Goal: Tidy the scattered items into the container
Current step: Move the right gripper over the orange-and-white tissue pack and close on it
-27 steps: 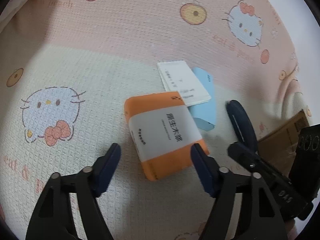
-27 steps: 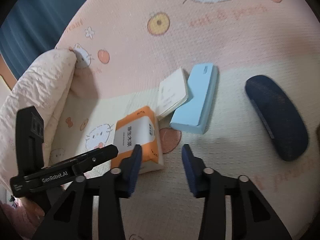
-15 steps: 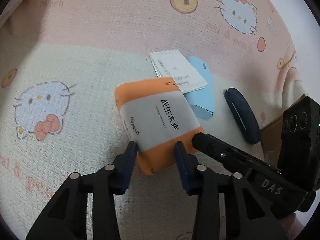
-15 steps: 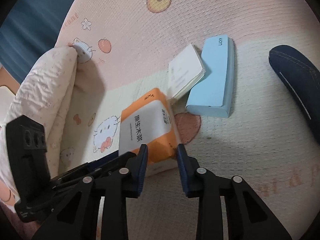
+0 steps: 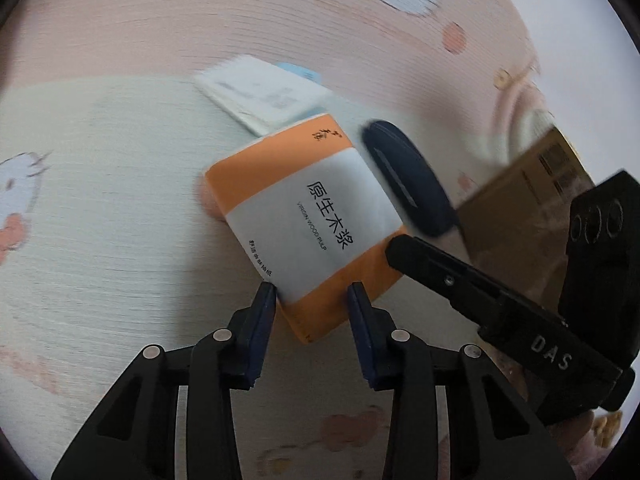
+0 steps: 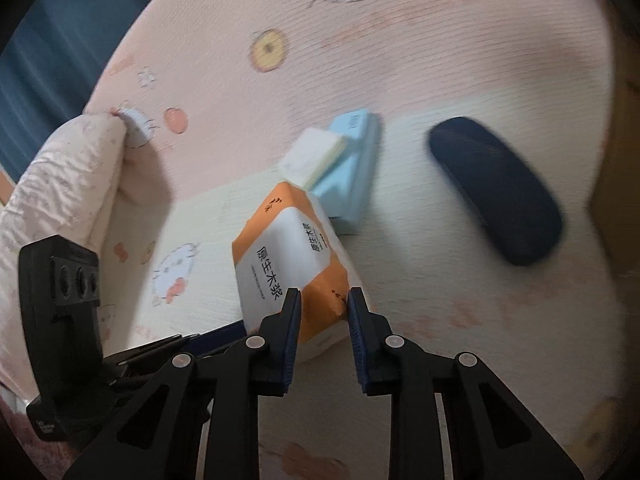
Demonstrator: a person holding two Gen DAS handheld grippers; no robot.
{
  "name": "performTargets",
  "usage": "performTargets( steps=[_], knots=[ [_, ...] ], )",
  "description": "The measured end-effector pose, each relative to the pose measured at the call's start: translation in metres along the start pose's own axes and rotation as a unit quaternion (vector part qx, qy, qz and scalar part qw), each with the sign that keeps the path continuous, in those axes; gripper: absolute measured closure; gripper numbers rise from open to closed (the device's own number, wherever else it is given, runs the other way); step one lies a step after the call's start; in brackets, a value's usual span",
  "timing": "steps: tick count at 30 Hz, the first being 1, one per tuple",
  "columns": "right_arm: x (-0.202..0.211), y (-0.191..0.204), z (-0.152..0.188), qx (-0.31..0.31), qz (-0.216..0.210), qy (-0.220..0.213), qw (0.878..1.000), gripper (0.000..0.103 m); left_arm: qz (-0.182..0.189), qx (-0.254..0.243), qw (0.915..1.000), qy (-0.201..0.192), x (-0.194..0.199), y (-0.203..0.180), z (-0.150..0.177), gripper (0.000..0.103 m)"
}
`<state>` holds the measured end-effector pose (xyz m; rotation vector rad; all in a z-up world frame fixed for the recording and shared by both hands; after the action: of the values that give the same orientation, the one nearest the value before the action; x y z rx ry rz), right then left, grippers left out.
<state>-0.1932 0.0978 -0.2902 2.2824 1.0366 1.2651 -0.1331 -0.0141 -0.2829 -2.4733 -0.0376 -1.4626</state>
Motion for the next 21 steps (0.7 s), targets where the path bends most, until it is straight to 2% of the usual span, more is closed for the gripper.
performTargets(
  steps=[4,8,13,16,21],
  knots=[
    [0.024,-0.026,-0.006,-0.023,0.040,-0.028,0.999,0.082,0.018,-0.043,0.9989,-0.003,-0.002,-0.032,0.006,0.062],
    [0.040,-0.044,-0.008,-0.052,0.066,-0.033,0.996,0.082,0.014,-0.089,0.9957,-0.020,0.001,-0.058,0.009,0.062],
    [0.059,-0.051,0.000,-0.088,0.066,-0.038,0.993,0.081,-0.032,-0.155,0.9841,-0.081,0.024,-0.070,0.007,0.059],
    [0.059,-0.051,0.009,-0.103,0.067,-0.027,0.992,0.081,-0.065,-0.181,0.9750,-0.111,0.034,-0.061,0.002,0.052],
    [0.048,-0.046,0.019,-0.113,0.046,-0.005,0.992,0.080,-0.096,-0.174,0.9734,-0.114,0.027,-0.039,-0.016,0.048]
  ],
)
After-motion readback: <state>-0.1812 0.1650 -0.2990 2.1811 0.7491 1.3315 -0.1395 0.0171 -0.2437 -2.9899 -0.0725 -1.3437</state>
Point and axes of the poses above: each gripper's, at about its wrist camera, not at the fingertips, and x roughly against the way its jaws point, y to its left, z to its underside, the point moved 10 cm from there along -x, roughly the way its jaws point, and after that the axes turned 14 degrees about -z, right-handed, at the moved point
